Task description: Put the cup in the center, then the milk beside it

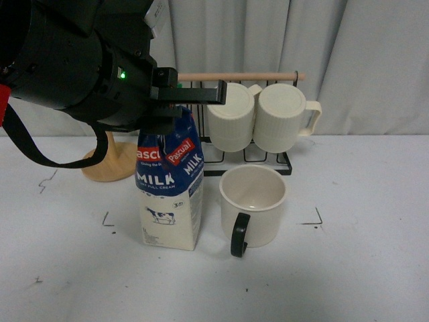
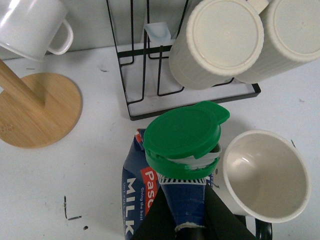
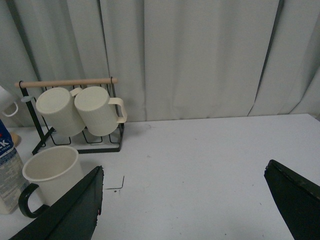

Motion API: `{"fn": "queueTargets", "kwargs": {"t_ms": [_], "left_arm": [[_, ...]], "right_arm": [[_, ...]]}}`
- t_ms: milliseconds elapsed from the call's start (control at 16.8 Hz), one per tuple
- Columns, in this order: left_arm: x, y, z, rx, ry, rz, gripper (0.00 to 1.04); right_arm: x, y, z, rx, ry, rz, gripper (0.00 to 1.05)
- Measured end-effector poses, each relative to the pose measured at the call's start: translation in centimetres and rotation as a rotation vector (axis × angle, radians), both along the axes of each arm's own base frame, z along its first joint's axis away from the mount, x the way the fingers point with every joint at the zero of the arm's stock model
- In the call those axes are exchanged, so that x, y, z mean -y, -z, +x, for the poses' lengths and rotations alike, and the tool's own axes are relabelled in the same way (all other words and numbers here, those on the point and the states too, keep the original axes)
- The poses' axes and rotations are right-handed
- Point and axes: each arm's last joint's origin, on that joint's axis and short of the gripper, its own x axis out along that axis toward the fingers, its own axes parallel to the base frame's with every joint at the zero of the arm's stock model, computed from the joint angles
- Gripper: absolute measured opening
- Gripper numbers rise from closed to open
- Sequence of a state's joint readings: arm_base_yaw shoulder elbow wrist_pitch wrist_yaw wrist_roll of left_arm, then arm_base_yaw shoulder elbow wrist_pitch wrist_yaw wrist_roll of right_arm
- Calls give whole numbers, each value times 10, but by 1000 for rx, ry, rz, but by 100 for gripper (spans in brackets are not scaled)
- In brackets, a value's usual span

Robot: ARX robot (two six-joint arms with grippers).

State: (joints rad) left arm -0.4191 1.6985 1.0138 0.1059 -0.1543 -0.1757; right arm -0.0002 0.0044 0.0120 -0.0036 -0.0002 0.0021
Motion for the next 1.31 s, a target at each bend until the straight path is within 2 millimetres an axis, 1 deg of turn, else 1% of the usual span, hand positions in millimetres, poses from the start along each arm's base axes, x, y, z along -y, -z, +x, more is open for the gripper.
{"fn": "queueTargets", "kwargs": {"t_ms": [297, 356, 416, 535, 653, 772, 1010, 1248, 1307], "left_arm": [[5, 4, -4, -3, -23, -18, 5], [6, 5, -5, -6, -26, -29, 10], [7, 5, -6, -9, -27, -41, 21], [8, 2, -7, -3, -34, -69, 39], [7, -1, -8, -14, -33, -101, 66], [2, -7, -12, -19, -43, -150, 88], [-4, -19, -17, 11, -52, -200, 100], [-10, -31, -22, 40, -54, -252, 98], [-14, -40, -27, 64, -59, -282, 97]], "right_arm": [[0, 0, 0, 0, 0, 0, 98], [0, 0, 0, 0, 0, 0, 98], [0, 0, 0, 0, 0, 0, 98], [0, 0, 0, 0, 0, 0, 98], [0, 0, 0, 0, 0, 0, 98], [0, 0, 0, 0, 0, 0, 98], [0, 0, 0, 0, 0, 0, 98], [0, 0, 0, 0, 0, 0, 98], [0, 0, 0, 0, 0, 0, 98]]}}
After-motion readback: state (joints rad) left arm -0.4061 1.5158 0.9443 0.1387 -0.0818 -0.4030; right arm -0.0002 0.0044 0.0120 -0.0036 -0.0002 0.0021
